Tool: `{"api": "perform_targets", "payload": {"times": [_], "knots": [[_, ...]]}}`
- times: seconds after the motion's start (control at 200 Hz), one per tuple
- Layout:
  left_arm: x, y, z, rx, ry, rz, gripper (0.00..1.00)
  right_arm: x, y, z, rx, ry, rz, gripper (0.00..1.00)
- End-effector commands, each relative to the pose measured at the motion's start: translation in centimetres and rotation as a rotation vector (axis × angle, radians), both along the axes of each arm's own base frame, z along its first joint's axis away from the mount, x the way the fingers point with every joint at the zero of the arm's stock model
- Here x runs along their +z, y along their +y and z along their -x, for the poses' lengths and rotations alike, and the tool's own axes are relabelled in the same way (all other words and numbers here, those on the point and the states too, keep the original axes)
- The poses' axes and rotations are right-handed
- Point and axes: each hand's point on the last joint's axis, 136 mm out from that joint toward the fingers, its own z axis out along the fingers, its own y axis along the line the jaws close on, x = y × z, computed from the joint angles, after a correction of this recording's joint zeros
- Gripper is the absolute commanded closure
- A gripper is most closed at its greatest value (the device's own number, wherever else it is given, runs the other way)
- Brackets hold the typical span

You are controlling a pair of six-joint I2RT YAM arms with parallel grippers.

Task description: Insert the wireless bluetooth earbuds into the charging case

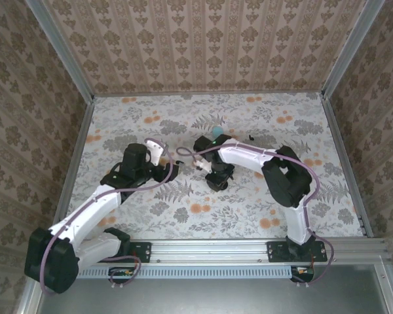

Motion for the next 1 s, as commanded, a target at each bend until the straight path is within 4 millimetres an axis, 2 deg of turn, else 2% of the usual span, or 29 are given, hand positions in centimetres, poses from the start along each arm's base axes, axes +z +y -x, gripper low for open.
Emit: {"api": "perform_targets", "payload": {"times": [0.0,0.175,0.43,0.605,0.73,0.82,0.83,0.855,0.995], "knots": [[3.0,-0.7,-0.3,-0.042,-0.148,0.073,0.23,6.5,2.0,-1.5,-0.224,-0.048,-0.257,0.64],[6.3,-2.4,-0.3,-0.083,-0.271,0.191,0.24,11.9,2.5,-3.9,-0.486,-0.036,-0.585,0.64],[10.1,-9.6,2.1,-0.299,-0.477,0.218,0.24,18.2,2.3,-5.0,-0.644,-0.112,-0.808,0.64],[12.5,-12.6,2.3,-0.354,-0.528,0.311,0.24,22.7,2.6,-5.6,-0.700,-0.195,-1.007,0.63],[13.5,-13.4,1.7,-0.354,-0.507,0.353,0.24,24.4,2.5,-5.4,-0.710,-0.224,-1.069,0.63],[14.1,-14.1,1.5,-0.371,-0.480,0.395,0.24,24.2,2.6,-5.4,-0.718,-0.216,-1.073,0.62],[14.2,-14.2,1.5,-0.372,-0.477,0.398,0.24,25.2,2.4,-5.0,-0.709,-0.231,-1.094,0.62],[14.3,-14.4,1.5,-0.378,-0.471,0.406,0.24,25.6,2.2,-4.9,-0.711,-0.237,-1.104,0.62],[14.5,-15.0,1.2,-0.382,-0.458,0.432,0.25,25.9,2.0,-4.7,-0.716,-0.251,-1.126,0.62]]}}
